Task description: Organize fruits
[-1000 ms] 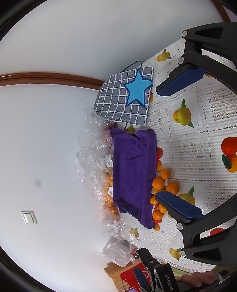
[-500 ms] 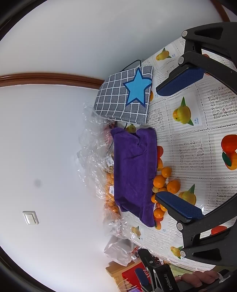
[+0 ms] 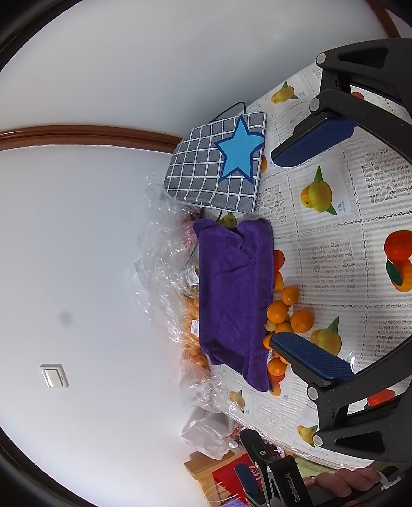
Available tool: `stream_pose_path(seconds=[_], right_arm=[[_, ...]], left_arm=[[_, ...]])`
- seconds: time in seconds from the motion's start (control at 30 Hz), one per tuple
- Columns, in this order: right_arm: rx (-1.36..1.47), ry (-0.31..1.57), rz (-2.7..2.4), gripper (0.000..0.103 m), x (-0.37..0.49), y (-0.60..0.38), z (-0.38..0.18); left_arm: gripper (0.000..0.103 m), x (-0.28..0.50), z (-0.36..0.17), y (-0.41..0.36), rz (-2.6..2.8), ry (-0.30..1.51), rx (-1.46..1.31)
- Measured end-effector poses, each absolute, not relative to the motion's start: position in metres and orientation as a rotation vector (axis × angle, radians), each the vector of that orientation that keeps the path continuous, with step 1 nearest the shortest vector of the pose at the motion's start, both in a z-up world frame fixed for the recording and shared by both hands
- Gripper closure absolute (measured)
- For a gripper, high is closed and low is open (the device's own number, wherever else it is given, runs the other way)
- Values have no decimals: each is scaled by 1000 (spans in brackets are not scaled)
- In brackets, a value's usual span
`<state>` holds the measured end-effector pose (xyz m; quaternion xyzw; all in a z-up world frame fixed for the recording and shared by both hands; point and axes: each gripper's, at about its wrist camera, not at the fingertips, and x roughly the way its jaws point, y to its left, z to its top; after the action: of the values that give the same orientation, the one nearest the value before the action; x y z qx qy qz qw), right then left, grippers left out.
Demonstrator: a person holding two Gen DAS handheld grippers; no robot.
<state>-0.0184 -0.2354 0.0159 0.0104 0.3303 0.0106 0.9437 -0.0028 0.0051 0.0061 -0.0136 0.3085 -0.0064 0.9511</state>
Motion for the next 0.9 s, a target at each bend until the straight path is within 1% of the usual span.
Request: stream_pose_path(seconds=[0.9], right_arm=[[27,661,19,0,-21,-237,19]], left_arm=[[0,-7,9,2,-21,612,-26]])
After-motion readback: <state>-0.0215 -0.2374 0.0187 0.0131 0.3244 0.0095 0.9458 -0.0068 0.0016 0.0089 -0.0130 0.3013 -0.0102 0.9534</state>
